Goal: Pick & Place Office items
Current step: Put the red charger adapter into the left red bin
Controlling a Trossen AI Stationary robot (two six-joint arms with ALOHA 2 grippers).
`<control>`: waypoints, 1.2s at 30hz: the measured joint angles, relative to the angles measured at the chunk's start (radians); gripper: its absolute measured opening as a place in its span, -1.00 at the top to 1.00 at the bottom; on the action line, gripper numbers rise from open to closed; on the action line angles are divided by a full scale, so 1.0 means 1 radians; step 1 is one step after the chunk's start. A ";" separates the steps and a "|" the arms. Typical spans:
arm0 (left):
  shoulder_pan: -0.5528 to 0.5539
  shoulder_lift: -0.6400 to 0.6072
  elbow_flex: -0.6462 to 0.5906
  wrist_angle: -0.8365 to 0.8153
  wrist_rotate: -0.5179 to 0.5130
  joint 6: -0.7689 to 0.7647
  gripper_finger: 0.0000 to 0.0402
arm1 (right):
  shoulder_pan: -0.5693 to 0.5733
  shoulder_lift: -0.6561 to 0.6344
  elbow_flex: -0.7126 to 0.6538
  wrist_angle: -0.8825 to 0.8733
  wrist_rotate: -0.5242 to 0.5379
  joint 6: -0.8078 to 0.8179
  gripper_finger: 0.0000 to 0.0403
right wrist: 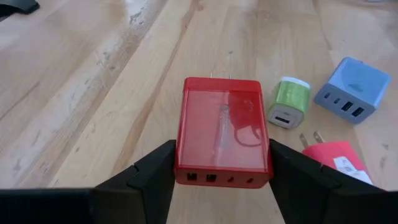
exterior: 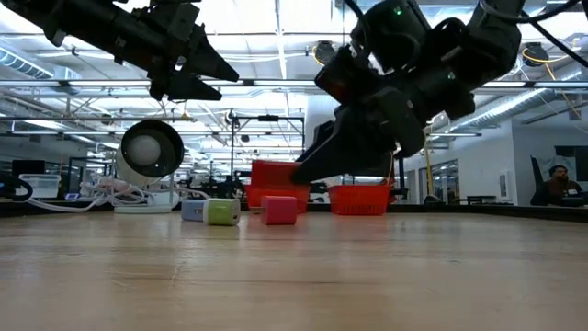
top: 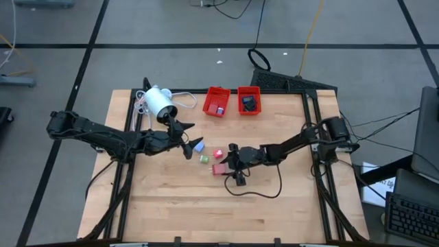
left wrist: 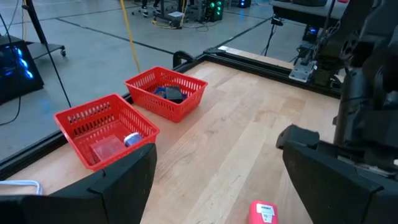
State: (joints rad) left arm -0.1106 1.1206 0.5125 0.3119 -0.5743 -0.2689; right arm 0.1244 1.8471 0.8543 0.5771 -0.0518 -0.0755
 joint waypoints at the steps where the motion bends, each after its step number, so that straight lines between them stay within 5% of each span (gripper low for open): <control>1: 0.000 0.000 0.000 0.000 0.000 0.000 -0.74 | 0.000 -0.011 0.000 -0.016 0.002 -0.001 -0.07; 20: 0.000 0.000 0.000 0.000 0.000 -0.001 -0.74 | 0.001 -0.194 0.000 -0.312 0.186 -0.019 -0.07; 30: 0.000 0.000 0.000 -0.001 0.002 -0.056 -0.74 | 0.001 -0.200 0.000 -0.323 0.187 -0.019 -0.07; 36: 0.021 0.000 0.000 0.000 0.145 -0.185 -0.74 | 0.002 -0.216 0.000 -0.307 0.252 -0.096 -0.07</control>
State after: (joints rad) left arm -0.0896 1.1206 0.5125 0.3115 -0.4296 -0.4534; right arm 0.1265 1.6309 0.8539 0.2698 0.1998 -0.1715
